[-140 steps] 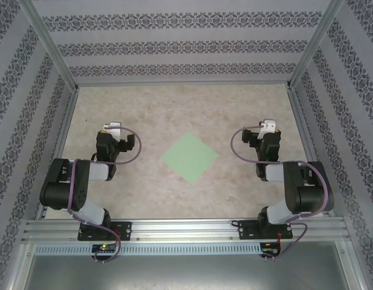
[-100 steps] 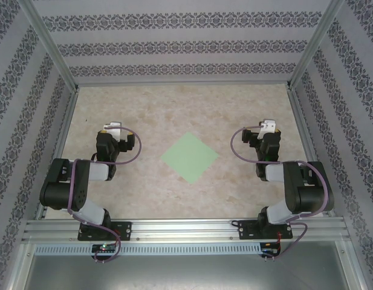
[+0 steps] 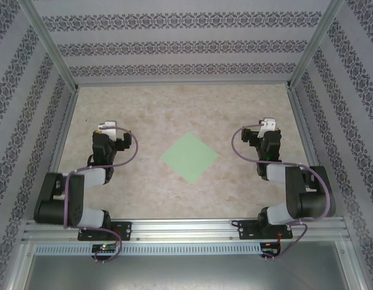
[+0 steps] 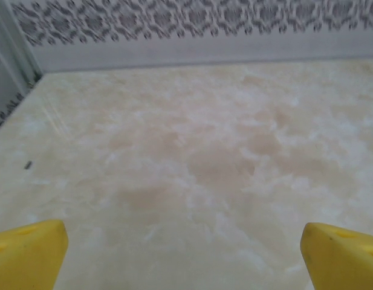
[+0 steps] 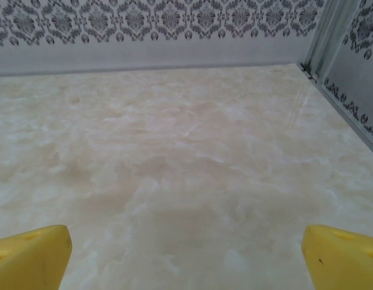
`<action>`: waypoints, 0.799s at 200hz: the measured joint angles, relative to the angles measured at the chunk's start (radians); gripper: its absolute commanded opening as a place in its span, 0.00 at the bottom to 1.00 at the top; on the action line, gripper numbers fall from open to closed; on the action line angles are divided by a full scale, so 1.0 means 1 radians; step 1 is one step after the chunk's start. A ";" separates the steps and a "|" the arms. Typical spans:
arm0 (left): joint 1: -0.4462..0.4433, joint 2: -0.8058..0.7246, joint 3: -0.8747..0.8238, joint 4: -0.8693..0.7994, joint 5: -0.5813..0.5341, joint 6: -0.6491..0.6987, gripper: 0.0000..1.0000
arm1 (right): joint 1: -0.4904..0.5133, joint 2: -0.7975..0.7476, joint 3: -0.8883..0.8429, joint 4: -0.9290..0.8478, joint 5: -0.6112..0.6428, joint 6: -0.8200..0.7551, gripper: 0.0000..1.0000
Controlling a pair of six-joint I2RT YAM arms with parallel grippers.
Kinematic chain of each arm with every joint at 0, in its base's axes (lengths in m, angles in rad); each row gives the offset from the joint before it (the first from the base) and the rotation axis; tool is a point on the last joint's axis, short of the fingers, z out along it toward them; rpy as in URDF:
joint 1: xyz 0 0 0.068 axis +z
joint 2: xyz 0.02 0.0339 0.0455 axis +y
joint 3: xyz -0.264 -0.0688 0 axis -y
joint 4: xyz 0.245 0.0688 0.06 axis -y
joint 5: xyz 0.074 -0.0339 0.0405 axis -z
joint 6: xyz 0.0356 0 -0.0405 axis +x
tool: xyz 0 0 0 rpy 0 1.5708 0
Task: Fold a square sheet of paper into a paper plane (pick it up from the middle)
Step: Rotate the square sheet of paper at the center of the table.
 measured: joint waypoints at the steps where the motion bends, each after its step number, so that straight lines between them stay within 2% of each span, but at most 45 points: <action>1: 0.000 -0.006 0.000 -0.004 0.000 -0.002 1.00 | 0.000 -0.003 0.005 -0.014 0.000 0.000 0.98; 17: 0.000 -0.153 0.009 -0.096 -0.027 -0.052 1.00 | 0.005 -0.069 0.182 -0.313 0.005 0.039 0.98; 32: 0.000 -0.291 0.028 -0.209 -0.071 -0.121 1.00 | 0.011 -0.103 0.356 -0.519 -0.042 0.108 0.98; 51: 0.005 -0.435 0.062 -0.348 -0.106 -0.219 1.00 | 0.023 -0.138 0.470 -0.658 -0.186 0.195 0.98; 72: 0.006 -0.523 0.085 -0.463 -0.103 -0.331 1.00 | 0.100 -0.134 0.510 -0.790 -0.295 0.304 0.98; 92: 0.006 -0.503 0.124 -0.573 -0.036 -0.403 1.00 | 0.227 -0.036 0.575 -0.930 -0.316 0.383 0.98; 118: 0.003 -0.363 0.216 -0.697 0.087 -0.447 1.00 | 0.404 0.115 0.668 -1.065 -0.285 0.457 0.98; 160: -0.054 -0.277 0.254 -0.806 0.169 -0.454 1.00 | 0.623 0.347 0.877 -1.146 -0.280 0.543 0.98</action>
